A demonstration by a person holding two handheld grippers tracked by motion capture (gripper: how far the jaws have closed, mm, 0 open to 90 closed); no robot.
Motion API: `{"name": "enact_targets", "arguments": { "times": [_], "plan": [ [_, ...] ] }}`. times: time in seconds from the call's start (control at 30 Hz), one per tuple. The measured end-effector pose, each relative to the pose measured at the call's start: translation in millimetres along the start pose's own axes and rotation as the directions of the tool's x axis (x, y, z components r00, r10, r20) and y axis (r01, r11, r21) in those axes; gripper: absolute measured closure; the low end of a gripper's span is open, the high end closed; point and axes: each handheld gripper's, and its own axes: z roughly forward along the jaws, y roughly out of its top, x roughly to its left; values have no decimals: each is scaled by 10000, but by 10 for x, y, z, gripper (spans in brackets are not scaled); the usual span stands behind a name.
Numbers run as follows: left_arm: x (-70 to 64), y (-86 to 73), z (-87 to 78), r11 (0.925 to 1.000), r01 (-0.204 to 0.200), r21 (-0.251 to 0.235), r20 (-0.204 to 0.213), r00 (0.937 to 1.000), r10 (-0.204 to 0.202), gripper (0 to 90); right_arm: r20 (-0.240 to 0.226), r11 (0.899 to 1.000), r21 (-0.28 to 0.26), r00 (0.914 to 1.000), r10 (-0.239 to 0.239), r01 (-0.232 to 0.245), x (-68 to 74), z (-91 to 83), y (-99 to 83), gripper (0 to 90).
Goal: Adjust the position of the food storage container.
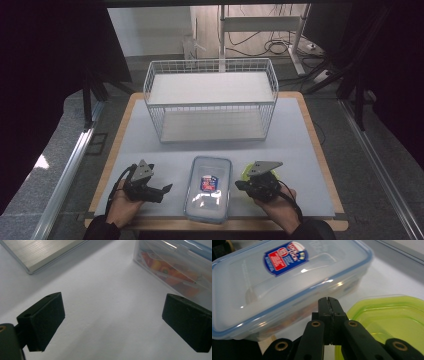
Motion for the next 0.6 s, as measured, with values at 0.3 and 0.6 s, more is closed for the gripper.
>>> {"name": "enact_targets", "arguments": {
  "times": [0.3,0.6],
  "plan": [
    [-5,-1,10,9999,-71,91,18,10000,71,45,465,9978,-197,9968,643,-634,-221,-116,-69,900],
    [-10,-1,18,9997,-145,178,56,9999,144,46,893,9920,-361,9883,1234,-1206,-421,-246,-158,900]
  ]
}}
